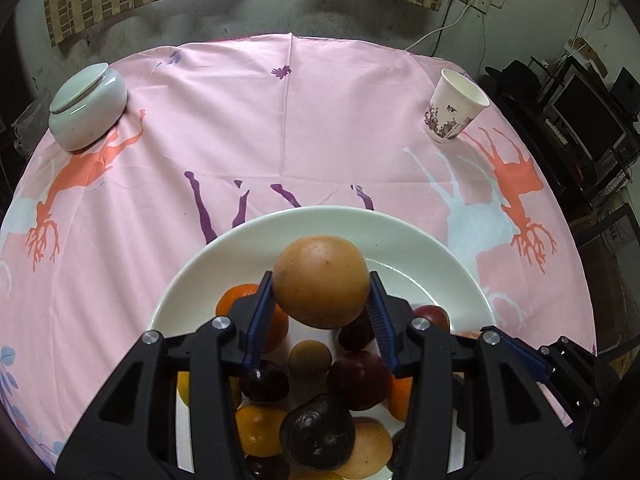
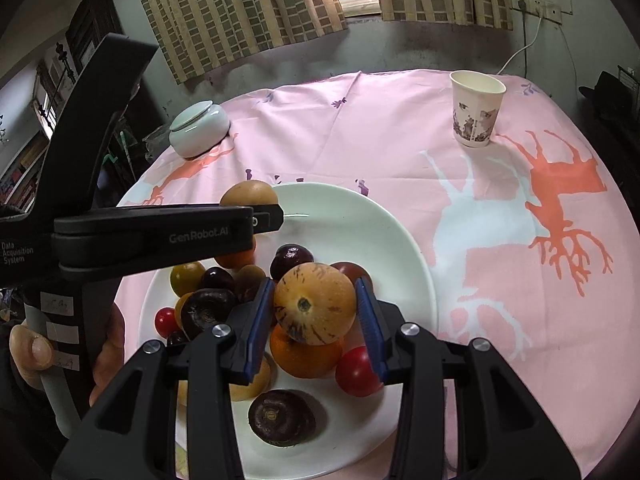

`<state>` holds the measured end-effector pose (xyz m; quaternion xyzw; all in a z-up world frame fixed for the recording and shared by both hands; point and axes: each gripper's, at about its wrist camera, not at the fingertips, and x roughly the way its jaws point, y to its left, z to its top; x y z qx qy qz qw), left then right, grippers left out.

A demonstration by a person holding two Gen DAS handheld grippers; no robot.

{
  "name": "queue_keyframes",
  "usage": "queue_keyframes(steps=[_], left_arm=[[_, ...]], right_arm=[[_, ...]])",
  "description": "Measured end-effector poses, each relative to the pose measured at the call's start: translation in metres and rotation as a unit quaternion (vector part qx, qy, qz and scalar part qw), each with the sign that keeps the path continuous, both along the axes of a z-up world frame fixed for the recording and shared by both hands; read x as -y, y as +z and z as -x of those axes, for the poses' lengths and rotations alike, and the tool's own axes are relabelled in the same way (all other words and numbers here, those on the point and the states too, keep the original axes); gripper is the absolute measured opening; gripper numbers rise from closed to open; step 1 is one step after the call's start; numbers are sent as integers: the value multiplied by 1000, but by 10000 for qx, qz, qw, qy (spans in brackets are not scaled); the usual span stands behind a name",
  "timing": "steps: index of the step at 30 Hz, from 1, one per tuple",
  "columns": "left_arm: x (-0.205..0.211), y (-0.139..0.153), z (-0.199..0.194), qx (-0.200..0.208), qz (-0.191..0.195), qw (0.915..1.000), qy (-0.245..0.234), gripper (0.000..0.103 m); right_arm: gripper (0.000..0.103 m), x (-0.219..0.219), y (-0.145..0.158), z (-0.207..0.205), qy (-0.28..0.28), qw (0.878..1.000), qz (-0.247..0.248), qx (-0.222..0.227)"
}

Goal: Organize fruits
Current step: 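Carry the yellow pear and striped fruit onto the white plate and release both, then grasp a small yellow fruit with the left tool while the right tool grasps a dark red plum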

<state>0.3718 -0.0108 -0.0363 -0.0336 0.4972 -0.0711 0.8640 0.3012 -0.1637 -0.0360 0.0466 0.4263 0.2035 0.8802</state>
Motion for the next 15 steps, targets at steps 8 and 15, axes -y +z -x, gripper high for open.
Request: queue_keyframes(steps=[8,15], left_arm=[[-16,21,12,197,127,9996,185,80],[-53,65,97,695,577,9956,247,88]], right_arm=[[72,-1,4,5,-61,9996,181,226],[72,13,28,25,-76,9994,193,272]])
